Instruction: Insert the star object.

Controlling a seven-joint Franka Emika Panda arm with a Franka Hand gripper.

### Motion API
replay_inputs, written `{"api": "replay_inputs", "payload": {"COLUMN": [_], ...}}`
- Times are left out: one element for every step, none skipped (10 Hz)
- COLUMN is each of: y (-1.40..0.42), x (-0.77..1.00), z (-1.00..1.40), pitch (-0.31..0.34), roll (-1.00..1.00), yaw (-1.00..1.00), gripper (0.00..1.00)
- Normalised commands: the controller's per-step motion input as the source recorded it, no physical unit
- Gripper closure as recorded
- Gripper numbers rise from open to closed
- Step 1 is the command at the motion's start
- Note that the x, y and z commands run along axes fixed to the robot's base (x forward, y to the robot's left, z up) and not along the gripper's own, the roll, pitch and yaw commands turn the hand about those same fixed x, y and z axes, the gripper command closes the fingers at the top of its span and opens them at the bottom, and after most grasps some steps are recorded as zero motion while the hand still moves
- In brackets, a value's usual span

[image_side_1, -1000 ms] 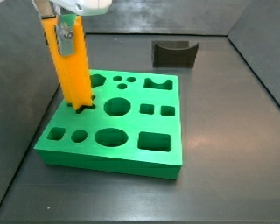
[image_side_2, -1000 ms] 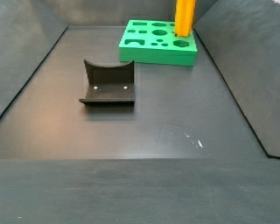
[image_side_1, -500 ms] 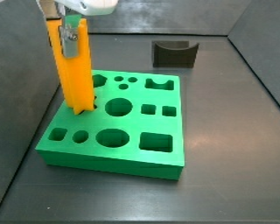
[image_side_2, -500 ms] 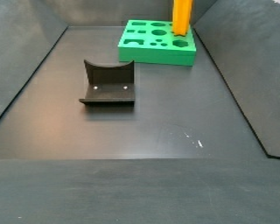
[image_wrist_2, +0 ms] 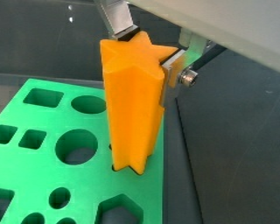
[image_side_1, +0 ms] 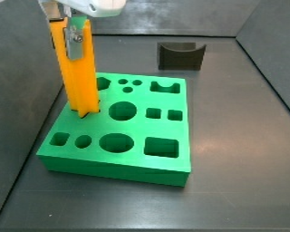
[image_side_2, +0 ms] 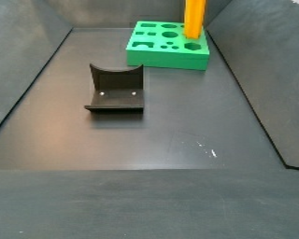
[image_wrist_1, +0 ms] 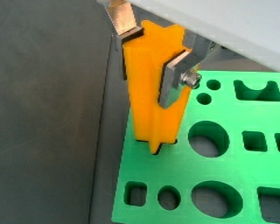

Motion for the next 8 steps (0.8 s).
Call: {"api": "replay_inputs", "payload": {"y": [-0.15, -0.28, -0.30, -0.18, -0.18, -0.15, -0.11, -0.12], "x": [0.00, -0.01, 0.00, -0.02, 0.00, 0.00, 0.00, 0.00], "z": [-0.51, -0.57, -0.55, -0.48, -0.55, -0.65, -0.66, -0.65], "pitch": [-0.033, -0.064, -0.064, -0.077, -0.134, -0.146, -0.170, -0.170], "roll": [0.08, 0.16, 0.23, 0.18, 0.15, 0.17, 0.09, 0.06], "yaw": [0.12, 0.08, 0.09, 0.03, 0.03, 0.05, 0.06, 0.05], "gripper": [1.00, 1.00, 1.00, 1.00, 1.00, 1.00, 1.00, 1.00]}}
